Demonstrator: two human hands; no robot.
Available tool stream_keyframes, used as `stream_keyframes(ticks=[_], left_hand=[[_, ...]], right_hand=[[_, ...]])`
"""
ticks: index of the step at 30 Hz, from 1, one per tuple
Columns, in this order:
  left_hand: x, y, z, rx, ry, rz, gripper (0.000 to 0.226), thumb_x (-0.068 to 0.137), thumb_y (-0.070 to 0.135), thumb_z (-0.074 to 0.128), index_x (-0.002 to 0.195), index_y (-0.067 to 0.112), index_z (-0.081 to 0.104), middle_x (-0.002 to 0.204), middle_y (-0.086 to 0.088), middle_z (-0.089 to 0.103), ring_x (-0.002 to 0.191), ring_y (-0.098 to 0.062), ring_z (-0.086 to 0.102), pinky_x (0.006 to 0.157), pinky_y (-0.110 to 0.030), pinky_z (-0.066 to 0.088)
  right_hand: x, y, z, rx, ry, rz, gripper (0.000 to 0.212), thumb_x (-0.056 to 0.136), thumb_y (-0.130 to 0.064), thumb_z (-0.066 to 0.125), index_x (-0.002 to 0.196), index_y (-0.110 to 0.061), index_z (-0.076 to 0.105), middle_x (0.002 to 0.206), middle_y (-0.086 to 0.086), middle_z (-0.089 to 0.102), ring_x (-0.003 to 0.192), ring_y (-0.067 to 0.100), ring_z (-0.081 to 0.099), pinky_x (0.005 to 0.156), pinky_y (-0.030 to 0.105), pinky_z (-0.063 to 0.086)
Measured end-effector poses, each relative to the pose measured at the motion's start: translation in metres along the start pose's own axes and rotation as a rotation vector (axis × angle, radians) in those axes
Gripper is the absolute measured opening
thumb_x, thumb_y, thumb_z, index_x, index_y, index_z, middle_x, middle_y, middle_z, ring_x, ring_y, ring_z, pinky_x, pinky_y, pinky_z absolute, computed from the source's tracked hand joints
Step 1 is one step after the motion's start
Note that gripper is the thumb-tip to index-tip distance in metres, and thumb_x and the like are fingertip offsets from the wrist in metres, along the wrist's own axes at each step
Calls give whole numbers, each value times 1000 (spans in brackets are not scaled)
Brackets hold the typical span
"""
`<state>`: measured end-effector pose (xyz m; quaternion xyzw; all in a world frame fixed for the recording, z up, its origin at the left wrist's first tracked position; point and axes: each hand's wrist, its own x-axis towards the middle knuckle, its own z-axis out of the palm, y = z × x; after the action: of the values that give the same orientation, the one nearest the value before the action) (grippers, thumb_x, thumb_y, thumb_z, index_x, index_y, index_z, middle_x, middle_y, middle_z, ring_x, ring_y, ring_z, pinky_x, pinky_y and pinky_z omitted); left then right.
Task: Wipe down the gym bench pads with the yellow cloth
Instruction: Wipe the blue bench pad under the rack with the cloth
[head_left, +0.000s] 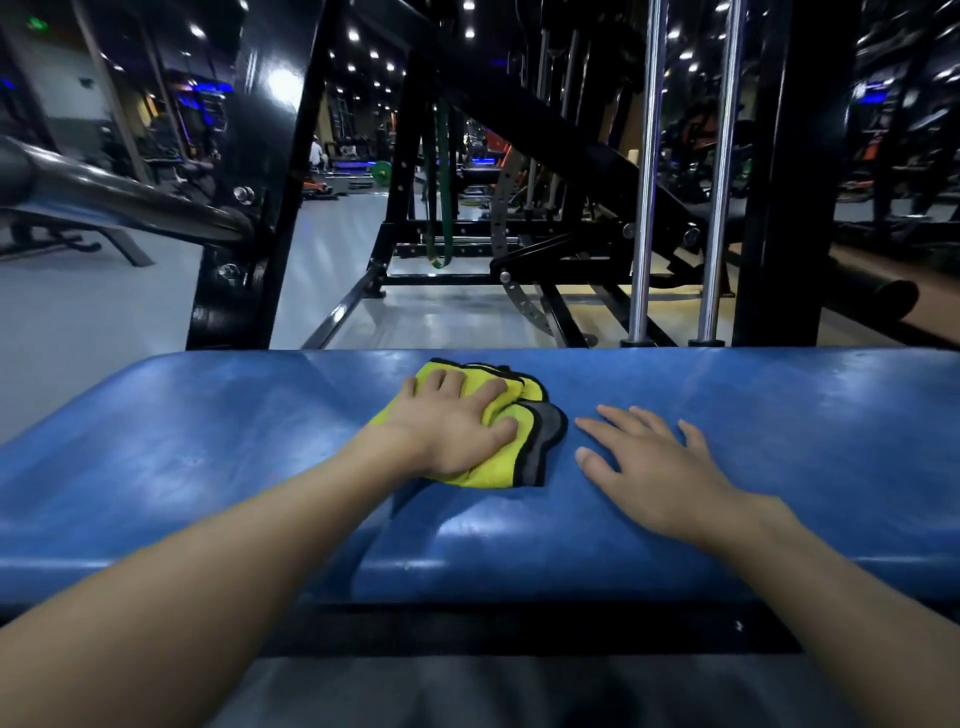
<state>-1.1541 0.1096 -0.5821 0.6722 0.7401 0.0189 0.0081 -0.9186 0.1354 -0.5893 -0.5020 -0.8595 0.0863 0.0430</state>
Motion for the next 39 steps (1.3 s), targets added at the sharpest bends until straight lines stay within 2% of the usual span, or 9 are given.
stream_keyframes(ticks=[6,9,11,14,16,19,22,35,39], left_hand=[[-74,-2,-1,19,21,33,86,72,78,-1,151,48,17,156,-6,31,147,-23,15,118,-52,15],[-95,-1,-5,18,20,12,86,71,79,0,150,50,14,160,-6,23,150,-22,10,118,-54,13],[-103,3,-4,-2,39,-17,85,70,80,1,150,51,13,162,-4,18,151,-22,6,118,-55,12],[-99,8,1,37,60,-37,85,70,83,1,149,53,13,161,-3,22,150,-24,8,117,-56,15],[-87,6,2,49,45,-34,81,72,85,4,147,55,12,159,-3,25,148,-26,12,116,-56,17],[-62,-2,0,42,8,-17,74,77,85,13,146,57,13,159,-1,24,148,-24,13,117,-56,17],[-29,-13,1,23,0,-16,75,75,86,14,145,58,15,159,1,25,149,-25,13,117,-57,16],[129,-24,-9,-1,-32,-90,69,87,79,23,150,50,20,158,-9,31,145,-34,25,112,-59,21],[120,-25,-3,28,5,-65,70,88,78,18,152,49,16,158,-10,30,147,-33,21,112,-57,20]], right_hand=[[1,-17,-15,96,121,-75,39,102,-51,34,126,-32,59,136,-9,56,134,20,45,113,53,24],[1,-30,-15,144,138,-89,48,103,-51,28,144,-33,45,153,-12,41,148,15,24,119,51,13],[2,-32,-12,131,91,-95,43,104,-50,27,137,-36,51,145,-13,48,143,18,32,117,52,16],[3,-31,-10,132,112,-97,41,103,-48,29,77,-25,50,88,-8,58,88,22,56,92,46,40],[7,-30,-13,125,167,-102,45,103,-48,29,71,-21,45,82,-4,55,79,20,53,87,44,40],[18,-21,-12,115,166,-83,38,103,-50,27,112,-36,61,126,-11,59,127,21,47,109,49,27],[29,-9,-4,51,50,-41,52,102,-56,24,149,-37,35,159,-13,28,150,14,14,119,50,8],[31,-5,10,-36,122,-25,60,92,-62,11,145,-42,31,155,-19,22,145,4,12,119,44,6],[32,-6,9,-20,125,-22,49,98,-58,22,144,-43,32,155,-19,22,144,5,14,119,45,6]])
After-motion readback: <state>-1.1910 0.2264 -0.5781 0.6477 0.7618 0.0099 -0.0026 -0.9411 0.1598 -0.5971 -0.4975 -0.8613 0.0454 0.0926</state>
